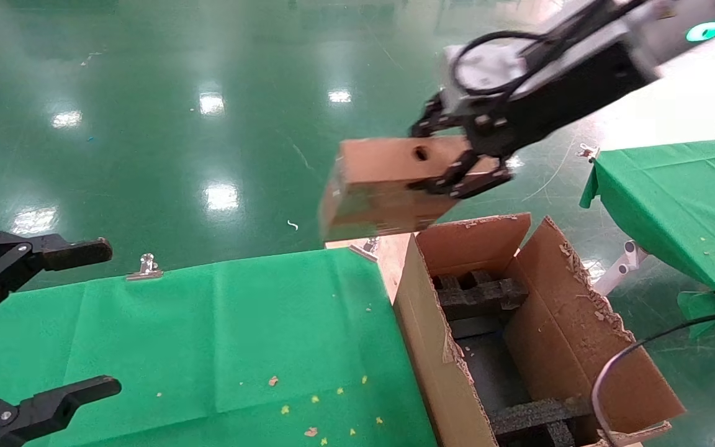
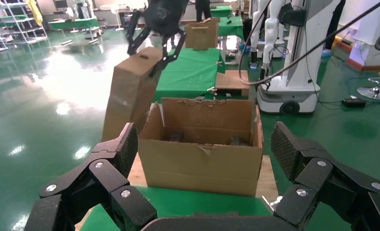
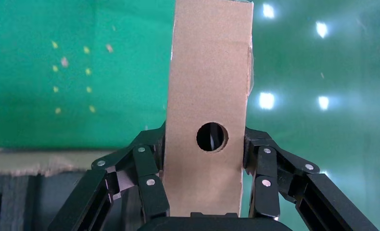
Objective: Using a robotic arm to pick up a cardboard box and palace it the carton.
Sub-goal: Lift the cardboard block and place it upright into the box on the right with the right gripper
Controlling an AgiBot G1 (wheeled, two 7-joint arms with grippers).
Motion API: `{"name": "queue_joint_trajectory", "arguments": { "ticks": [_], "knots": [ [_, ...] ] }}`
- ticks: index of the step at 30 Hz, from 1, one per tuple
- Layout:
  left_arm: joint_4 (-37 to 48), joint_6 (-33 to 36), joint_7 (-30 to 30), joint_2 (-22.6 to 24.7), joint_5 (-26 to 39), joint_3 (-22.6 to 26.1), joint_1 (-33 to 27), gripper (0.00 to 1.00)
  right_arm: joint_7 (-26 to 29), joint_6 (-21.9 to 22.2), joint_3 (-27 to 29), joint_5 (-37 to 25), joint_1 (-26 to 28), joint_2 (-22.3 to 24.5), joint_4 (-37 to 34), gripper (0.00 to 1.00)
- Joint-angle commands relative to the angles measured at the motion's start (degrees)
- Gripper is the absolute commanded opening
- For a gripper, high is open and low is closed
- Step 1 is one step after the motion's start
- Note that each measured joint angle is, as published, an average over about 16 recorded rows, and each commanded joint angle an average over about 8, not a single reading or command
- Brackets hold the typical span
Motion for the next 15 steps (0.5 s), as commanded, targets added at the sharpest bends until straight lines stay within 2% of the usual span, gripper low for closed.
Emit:
{"name": "queue_joint_trajectory", "arguments": {
  "ticks": [1,15],
  "knots": [
    [0.00,0.00,0.00,0.00,0.00,0.00,0.00,1.00,-0.52,-0.05,-1.33,-0.08,1.26,1.26,-0.52,0.00],
    [0.00,-0.01,0.01,-0.01,-0.01,0.01,0.00,1.00,1.35,-0.15,-14.89,-2.17,6.36,10.71,-0.85,0.00]
  ]
}}
